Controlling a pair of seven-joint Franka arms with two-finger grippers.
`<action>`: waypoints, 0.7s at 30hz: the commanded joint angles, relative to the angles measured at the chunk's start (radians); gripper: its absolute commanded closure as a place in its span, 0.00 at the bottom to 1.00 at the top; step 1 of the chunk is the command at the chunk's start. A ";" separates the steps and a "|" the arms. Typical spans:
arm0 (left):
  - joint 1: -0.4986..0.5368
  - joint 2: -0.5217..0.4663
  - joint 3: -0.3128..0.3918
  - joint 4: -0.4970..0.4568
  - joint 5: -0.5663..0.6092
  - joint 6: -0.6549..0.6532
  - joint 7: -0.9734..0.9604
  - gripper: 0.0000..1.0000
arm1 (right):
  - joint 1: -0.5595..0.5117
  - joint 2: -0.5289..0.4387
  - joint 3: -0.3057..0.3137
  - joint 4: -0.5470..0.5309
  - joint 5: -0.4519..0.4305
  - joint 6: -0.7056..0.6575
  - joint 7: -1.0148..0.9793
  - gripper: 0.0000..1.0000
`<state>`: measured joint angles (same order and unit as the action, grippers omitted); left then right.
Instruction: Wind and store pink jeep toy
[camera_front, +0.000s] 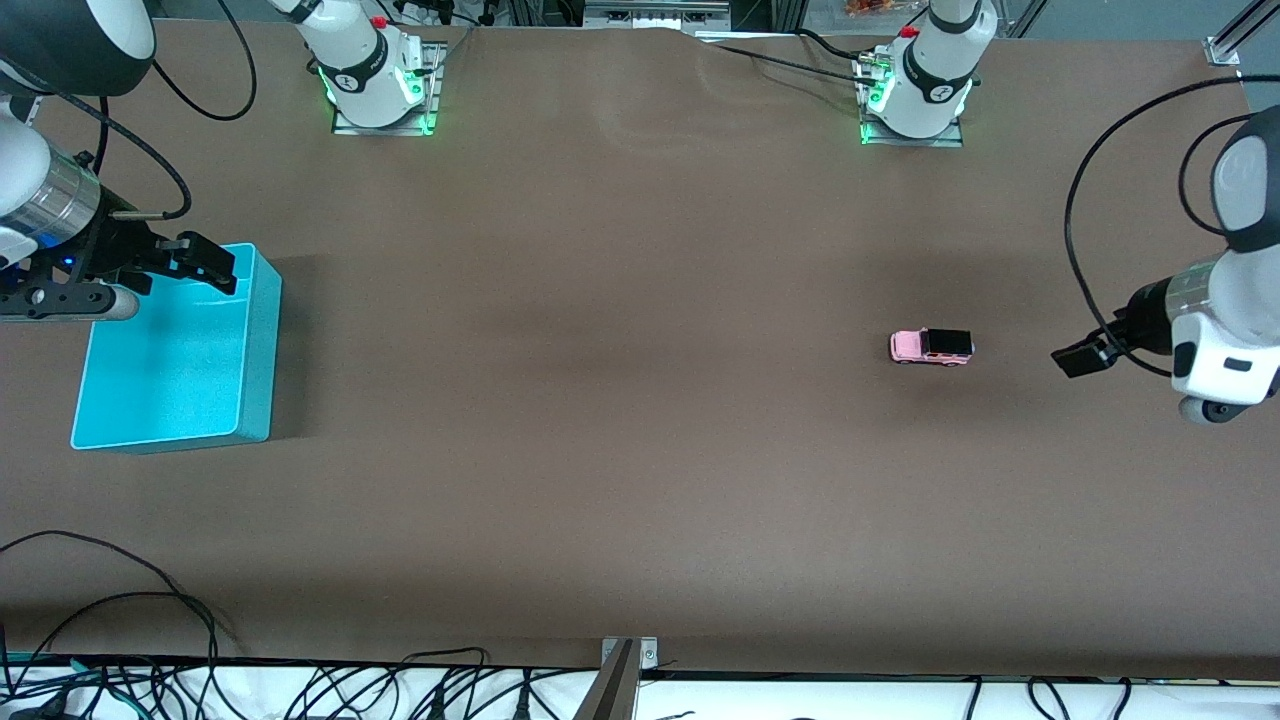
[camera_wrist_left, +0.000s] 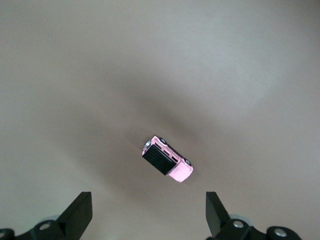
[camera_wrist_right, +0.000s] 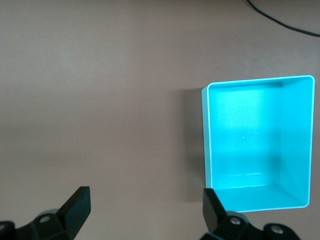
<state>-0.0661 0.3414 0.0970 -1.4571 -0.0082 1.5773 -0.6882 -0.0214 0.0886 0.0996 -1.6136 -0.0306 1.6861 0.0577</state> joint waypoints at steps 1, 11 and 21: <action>-0.003 0.044 0.003 -0.025 -0.018 0.062 -0.218 0.00 | -0.003 -0.007 -0.003 -0.006 -0.008 0.001 -0.010 0.00; -0.012 0.039 -0.002 -0.199 -0.018 0.206 -0.539 0.00 | -0.003 -0.006 -0.003 -0.005 -0.009 0.009 -0.009 0.00; -0.014 0.021 -0.016 -0.394 -0.018 0.400 -0.772 0.00 | -0.003 -0.006 -0.003 -0.006 -0.009 0.010 -0.009 0.00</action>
<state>-0.0722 0.4042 0.0801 -1.7446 -0.0082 1.9034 -1.3702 -0.0228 0.0887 0.0973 -1.6136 -0.0307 1.6876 0.0577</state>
